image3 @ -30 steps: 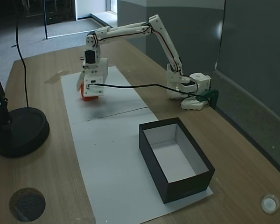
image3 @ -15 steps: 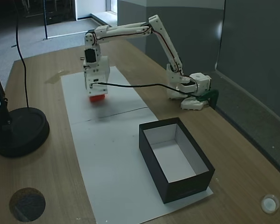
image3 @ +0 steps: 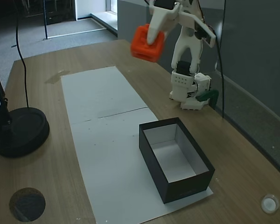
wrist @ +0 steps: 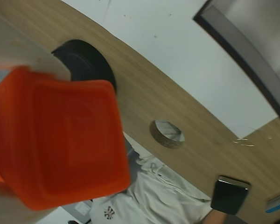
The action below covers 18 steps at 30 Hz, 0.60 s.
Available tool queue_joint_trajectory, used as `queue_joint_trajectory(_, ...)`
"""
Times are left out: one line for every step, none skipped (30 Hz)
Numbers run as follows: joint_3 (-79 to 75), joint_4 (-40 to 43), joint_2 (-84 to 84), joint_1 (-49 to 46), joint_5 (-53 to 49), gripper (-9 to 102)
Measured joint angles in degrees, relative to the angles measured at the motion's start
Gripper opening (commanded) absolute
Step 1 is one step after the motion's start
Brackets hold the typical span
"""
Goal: Grab a orange square and put it in the box.
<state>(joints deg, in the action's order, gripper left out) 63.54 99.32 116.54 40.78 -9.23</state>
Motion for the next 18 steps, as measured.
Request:
queue_joint_trajectory(2.1,0.0,0.6,2.7,0.0,6)
queue_joint_trajectory(4.6,0.0,0.9,5.5,0.0,6)
queue_joint_trajectory(7.4,0.0,0.9,8.1,0.0,6)
queue_joint_trajectory(10.3,0.0,0.9,10.7,0.0,6)
queue_joint_trajectory(13.5,0.0,0.9,13.3,-0.5,6)
queue_joint_trajectory(16.3,-0.3,0.9,15.6,-1.5,6)
queue_joint_trajectory(19.0,-1.1,0.9,17.7,-2.3,6)
queue_joint_trajectory(21.4,-2.4,0.9,19.2,-2.8,6)
queue_joint_trajectory(23.6,-3.7,0.9,20.2,-3.2,6)
queue_joint_trajectory(25.5,-5.3,0.9,20.7,-3.2,6)
queue_joint_trajectory(26.9,-7.0,0.9,21.0,-3.2,6)
queue_joint_trajectory(28.0,-8.9,0.9,21.0,-3.2,6)
queue_joint_trajectory(28.9,-11.1,0.9,21.0,-3.3,6)
queue_joint_trajectory(30.0,-13.2,0.9,20.7,-3.5,6)
queue_joint_trajectory(30.6,-15.3,0.9,20.3,-3.7,6)
queue_joint_trajectory(31.2,-17.1,0.9,19.8,-3.9,6)
queue_joint_trajectory(31.6,-18.7,0.9,19.2,-3.9,6)
queue_joint_trajectory(31.6,-20.0,0.9,18.7,-3.9,6)
